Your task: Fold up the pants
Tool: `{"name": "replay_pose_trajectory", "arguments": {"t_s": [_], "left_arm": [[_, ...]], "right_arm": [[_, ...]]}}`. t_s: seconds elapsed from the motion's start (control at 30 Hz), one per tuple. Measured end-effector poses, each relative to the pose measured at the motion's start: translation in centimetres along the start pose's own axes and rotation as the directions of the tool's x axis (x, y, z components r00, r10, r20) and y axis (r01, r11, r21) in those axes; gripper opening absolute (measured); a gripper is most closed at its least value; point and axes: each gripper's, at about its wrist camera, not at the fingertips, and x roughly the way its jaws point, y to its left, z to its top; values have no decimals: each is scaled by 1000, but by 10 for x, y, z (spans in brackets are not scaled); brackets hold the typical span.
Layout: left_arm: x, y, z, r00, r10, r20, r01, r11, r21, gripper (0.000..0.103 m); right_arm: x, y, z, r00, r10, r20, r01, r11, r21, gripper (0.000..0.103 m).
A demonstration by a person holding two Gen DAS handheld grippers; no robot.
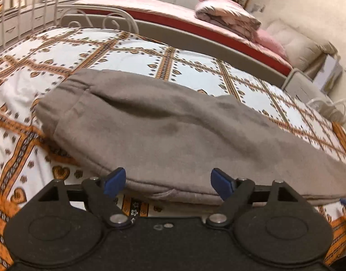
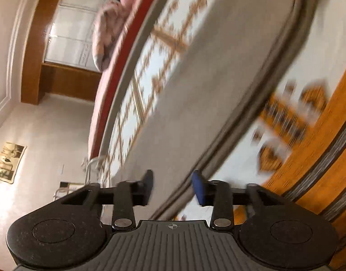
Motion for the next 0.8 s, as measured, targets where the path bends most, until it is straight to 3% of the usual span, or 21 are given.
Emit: {"name": "replay_pose_trajectory", "arguments": {"t_s": [0.4, 0.57, 0.63, 0.67, 0.7, 0.8], "left_arm": [[-6, 24, 4, 1000, -3, 26, 5, 996, -85, 75], [-5, 21, 6, 999, -13, 33, 16, 996, -88, 75], [-4, 20, 6, 999, -16, 28, 18, 996, -83, 75], [-3, 19, 6, 1000, -17, 26, 19, 997, -80, 75], [-3, 19, 6, 1000, -18, 24, 20, 997, -79, 75], [-2, 18, 5, 1000, -22, 22, 24, 997, -79, 75]], "right_arm": [[19, -3, 0, 997, -75, -17, 76, 996, 39, 41], [24, -5, 7, 998, -56, 6, 55, 997, 45, 40], [28, -4, 8, 998, -60, 8, 59, 998, 36, 34], [28, -2, 8, 997, -78, 10, 77, 997, 18, 15], [29, 0, 8, 995, -100, 8, 100, 995, -6, 7], [22, 8, 4, 996, -82, 25, 83, 994, -66, 6]]}}
